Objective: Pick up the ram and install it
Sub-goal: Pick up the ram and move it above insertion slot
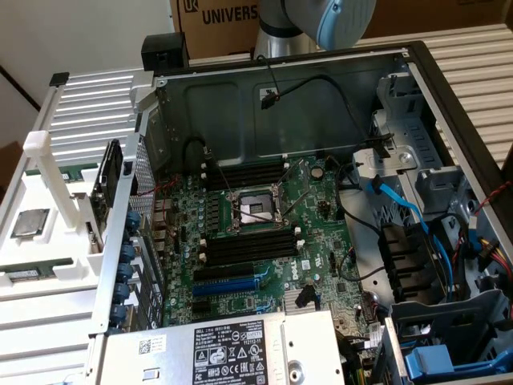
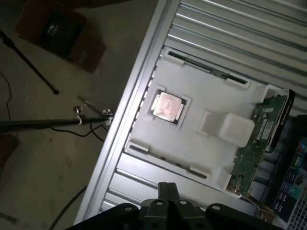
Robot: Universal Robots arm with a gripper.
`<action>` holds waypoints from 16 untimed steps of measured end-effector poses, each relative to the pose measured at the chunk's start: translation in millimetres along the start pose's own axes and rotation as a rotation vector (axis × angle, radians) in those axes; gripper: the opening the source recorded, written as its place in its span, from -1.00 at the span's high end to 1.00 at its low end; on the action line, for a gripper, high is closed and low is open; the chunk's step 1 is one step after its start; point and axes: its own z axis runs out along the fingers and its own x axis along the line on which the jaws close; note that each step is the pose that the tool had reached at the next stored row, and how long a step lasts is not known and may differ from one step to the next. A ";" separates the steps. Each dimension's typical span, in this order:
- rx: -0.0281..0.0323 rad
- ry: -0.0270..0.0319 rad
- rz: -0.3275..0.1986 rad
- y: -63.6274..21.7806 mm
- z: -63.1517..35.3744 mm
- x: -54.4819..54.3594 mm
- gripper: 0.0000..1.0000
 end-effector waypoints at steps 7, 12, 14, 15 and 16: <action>0.0065 -0.0002 -0.128 0.0 6.1 -0.3 0.80; 0.0112 -0.0003 -0.218 0.0 10.3 -0.5 0.80; 0.0131 -0.0002 -0.256 0.0 11.6 -0.6 0.80; 0.0140 -0.0002 -0.274 0.0 12.3 -0.6 0.80; 0.0149 -0.0003 -0.292 0.0 13.0 -0.7 0.80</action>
